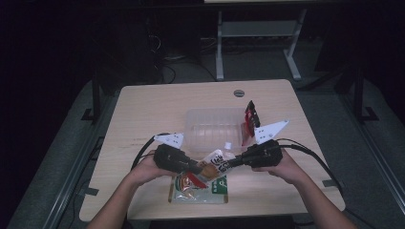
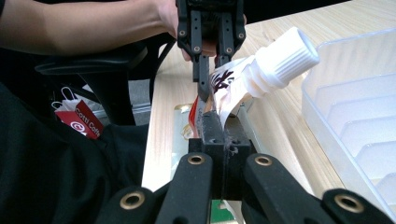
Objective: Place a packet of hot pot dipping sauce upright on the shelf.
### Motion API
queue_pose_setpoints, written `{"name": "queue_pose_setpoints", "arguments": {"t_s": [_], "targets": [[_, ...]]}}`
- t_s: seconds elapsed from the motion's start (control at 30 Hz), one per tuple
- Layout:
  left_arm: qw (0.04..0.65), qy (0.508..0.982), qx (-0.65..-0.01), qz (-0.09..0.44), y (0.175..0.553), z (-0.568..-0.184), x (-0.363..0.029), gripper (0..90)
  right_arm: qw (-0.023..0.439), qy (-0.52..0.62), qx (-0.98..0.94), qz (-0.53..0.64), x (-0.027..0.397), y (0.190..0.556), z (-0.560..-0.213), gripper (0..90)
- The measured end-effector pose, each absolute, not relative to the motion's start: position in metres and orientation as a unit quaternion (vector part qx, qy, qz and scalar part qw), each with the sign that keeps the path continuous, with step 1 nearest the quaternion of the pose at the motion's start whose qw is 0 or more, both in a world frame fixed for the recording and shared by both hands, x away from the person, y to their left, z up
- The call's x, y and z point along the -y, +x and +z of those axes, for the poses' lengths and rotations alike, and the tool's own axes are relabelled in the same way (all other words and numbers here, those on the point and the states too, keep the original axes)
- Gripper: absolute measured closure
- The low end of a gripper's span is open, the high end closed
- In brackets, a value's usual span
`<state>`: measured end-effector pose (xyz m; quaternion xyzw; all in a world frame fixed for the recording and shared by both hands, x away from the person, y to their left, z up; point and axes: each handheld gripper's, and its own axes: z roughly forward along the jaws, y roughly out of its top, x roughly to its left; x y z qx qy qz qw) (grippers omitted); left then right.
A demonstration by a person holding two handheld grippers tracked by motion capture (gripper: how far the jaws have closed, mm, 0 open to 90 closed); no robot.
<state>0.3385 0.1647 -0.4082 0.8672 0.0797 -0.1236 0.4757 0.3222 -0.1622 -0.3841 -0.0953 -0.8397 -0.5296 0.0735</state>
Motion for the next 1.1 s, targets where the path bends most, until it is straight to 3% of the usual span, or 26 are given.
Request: {"name": "queue_pose_setpoints", "arguments": {"t_s": [0.53, 0.7, 1.1], "targets": [[0.487, 0.862, -0.125, -0.063, 0.345, -0.405, -0.179, 76.1, 0.073, -0.099, 0.824, -0.553, 0.164, 0.322, -0.377, 90.0], [0.475, 0.868, -0.141, -0.041, 0.343, -0.407, -0.177, 64.3, 0.081, -0.102, 0.812, -0.57, 0.165, 0.322, -0.372, 90.0], [0.466, 0.873, -0.148, -0.012, 0.332, -0.402, -0.19, 41.2, 0.047, -0.138, 0.79, -0.595, 0.173, 0.329, -0.36, 90.0]]}}
